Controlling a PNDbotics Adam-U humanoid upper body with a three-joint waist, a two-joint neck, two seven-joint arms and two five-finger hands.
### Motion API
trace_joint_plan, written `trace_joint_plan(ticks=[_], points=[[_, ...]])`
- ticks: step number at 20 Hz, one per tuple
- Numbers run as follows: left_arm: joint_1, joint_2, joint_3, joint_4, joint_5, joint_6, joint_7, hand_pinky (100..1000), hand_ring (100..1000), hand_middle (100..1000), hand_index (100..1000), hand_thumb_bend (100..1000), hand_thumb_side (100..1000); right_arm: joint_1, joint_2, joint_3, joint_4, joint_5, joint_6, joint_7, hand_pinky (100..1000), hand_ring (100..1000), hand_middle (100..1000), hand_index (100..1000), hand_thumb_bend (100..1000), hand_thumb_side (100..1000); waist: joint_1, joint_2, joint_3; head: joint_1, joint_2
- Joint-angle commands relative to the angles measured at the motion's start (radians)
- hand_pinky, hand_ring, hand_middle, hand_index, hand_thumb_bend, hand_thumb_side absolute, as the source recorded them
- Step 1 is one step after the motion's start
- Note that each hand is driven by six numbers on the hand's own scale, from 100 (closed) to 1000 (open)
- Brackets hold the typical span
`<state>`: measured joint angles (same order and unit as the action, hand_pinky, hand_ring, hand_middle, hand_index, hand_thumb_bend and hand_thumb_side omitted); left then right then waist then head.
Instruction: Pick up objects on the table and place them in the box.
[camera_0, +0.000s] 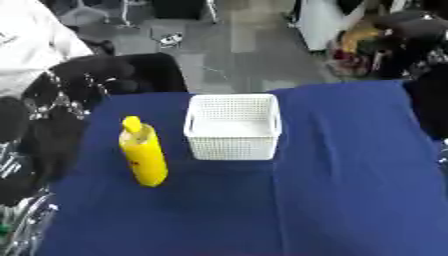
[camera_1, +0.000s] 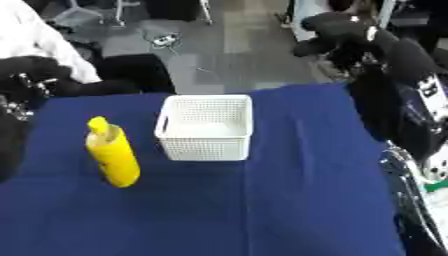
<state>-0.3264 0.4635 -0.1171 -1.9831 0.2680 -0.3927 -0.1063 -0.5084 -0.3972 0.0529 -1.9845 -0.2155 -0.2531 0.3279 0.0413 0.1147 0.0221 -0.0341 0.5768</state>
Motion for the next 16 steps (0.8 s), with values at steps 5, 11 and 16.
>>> trace_joint_plan(ticks=[5,11,16], points=[[-0.005,0.022,0.006,-0.017,-0.001,0.000,0.000,791,809,804,869,311,1000,-0.014,-0.023,-0.003,-0.015,0.004,0.001,0.003,843,721,793,802,269,1000,0.000,-0.017,-0.001,0.012,-0.003],[-0.005,0.022,0.006,-0.017,-0.001,0.000,0.000,791,809,804,869,311,1000,-0.014,-0.023,-0.003,-0.015,0.005,0.001,0.004,843,721,793,802,270,1000,0.000,-0.017,-0.001,0.013,-0.003],[-0.006,0.022,0.007,-0.017,-0.001,0.001,0.001,792,810,808,876,314,1000,-0.013,-0.022,-0.004,-0.015,0.005,0.002,0.004,843,721,793,802,269,1000,-0.001,-0.017,-0.004,0.005,0.000]])
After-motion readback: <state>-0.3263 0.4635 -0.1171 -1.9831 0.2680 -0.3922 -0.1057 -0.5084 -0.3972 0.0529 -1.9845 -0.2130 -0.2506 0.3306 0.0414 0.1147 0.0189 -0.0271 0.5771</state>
